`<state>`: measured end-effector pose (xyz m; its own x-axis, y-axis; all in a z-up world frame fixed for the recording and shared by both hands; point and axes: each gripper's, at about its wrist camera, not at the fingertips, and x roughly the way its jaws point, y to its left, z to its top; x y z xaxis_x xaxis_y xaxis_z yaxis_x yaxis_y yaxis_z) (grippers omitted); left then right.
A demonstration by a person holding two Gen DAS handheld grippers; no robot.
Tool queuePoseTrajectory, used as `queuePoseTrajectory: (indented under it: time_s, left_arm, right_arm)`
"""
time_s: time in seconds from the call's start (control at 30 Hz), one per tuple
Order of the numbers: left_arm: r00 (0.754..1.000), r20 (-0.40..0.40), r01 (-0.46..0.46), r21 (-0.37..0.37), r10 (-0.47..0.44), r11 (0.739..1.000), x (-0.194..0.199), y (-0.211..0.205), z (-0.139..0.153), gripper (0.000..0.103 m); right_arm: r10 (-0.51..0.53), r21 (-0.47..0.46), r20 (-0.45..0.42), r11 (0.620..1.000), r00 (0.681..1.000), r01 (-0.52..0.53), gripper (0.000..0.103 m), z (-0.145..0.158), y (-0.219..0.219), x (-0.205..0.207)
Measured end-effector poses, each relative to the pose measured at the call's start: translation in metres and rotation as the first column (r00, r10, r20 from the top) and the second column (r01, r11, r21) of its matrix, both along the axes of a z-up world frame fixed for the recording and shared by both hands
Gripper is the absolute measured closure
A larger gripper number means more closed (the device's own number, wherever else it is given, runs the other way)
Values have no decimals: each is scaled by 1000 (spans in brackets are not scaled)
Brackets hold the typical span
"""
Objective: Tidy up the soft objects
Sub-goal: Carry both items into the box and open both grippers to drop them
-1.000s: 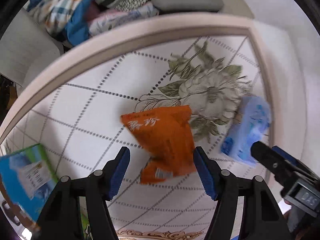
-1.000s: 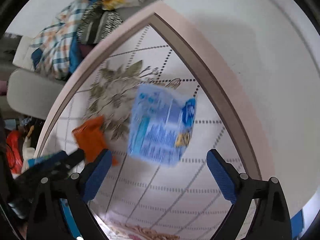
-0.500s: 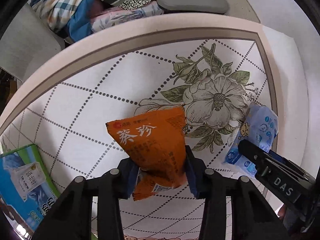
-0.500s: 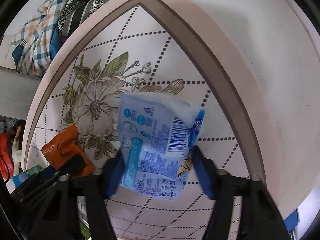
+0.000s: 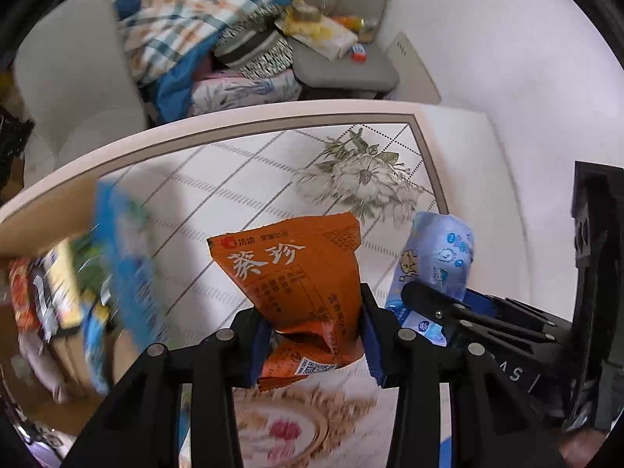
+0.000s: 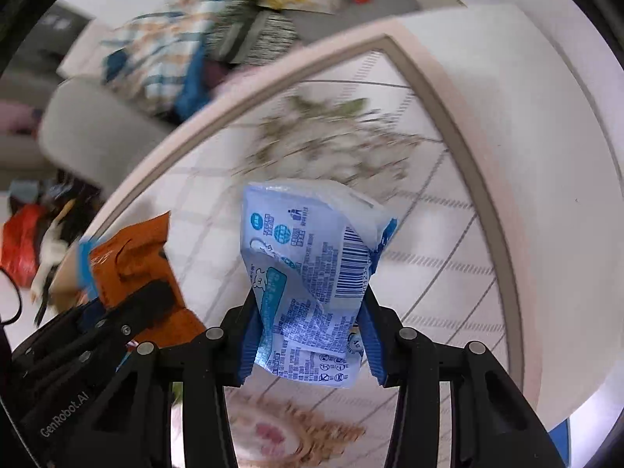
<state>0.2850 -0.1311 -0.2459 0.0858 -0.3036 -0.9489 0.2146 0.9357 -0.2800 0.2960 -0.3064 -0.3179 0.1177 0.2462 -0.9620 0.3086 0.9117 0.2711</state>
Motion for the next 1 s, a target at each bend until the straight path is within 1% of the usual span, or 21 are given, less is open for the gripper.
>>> queuePoseTrajectory:
  time_s: [0.03, 0.1, 0.17, 0.2, 0.27, 0.37, 0.4, 0.5, 0.67, 0.8, 0.93, 1.0]
  left_arm:
    - [1000, 9, -11, -4, 11, 1000, -8, 11, 7, 66]
    - [999, 27, -43, -10, 44, 999, -29, 50, 25, 66]
    - [997, 37, -72, -5, 72, 997, -38, 82, 36, 66]
    - [995, 48, -92, 3, 92, 996, -46, 104, 43, 66]
    - [990, 67, -124, 28, 122, 992, -54, 136, 48, 65]
    - [983, 69, -174, 59, 170, 983, -57, 181, 44, 65]
    - [980, 61, -192, 69, 188, 979, -56, 199, 40, 65]
    - [975, 36, -221, 97, 219, 970, -53, 233, 21, 65]
    - [966, -28, -250, 126, 256, 960, -47, 272, -18, 65]
    - [961, -84, -253, 126, 264, 959, -42, 292, -45, 65]
    - [953, -140, -256, 112, 270, 960, -38, 298, -68, 65]
    - [952, -162, -244, 114, 260, 963, -36, 299, -77, 63]
  right_arm:
    - [14, 11, 10, 1000, 1000, -14, 56, 8, 11, -7]
    - [43, 36, 35, 998, 998, -45, 56, 28, 34, -24]
    - [71, 65, 56, 995, 996, -75, 56, 48, 56, -45]
    - [90, 89, 65, 991, 994, -96, 56, 56, 77, -51]
    - [129, 100, 84, 985, 988, -137, 56, 71, 102, -72]
    - [185, 110, 89, 975, 979, -194, 56, 77, 153, -80]
    - [200, 112, 88, 971, 976, -209, 56, 76, 171, -81]
    - [247, 78, 68, 965, 967, -252, 56, 64, 220, -79]
    - [288, 18, 26, 957, 957, -288, 56, 40, 270, -71]
    - [300, -30, -13, 953, 954, -301, 55, 19, 291, -62]
    - [309, -66, -52, 948, 950, -312, 55, -2, 301, -54]
    - [312, -86, -73, 944, 947, -317, 54, -9, 305, -52]
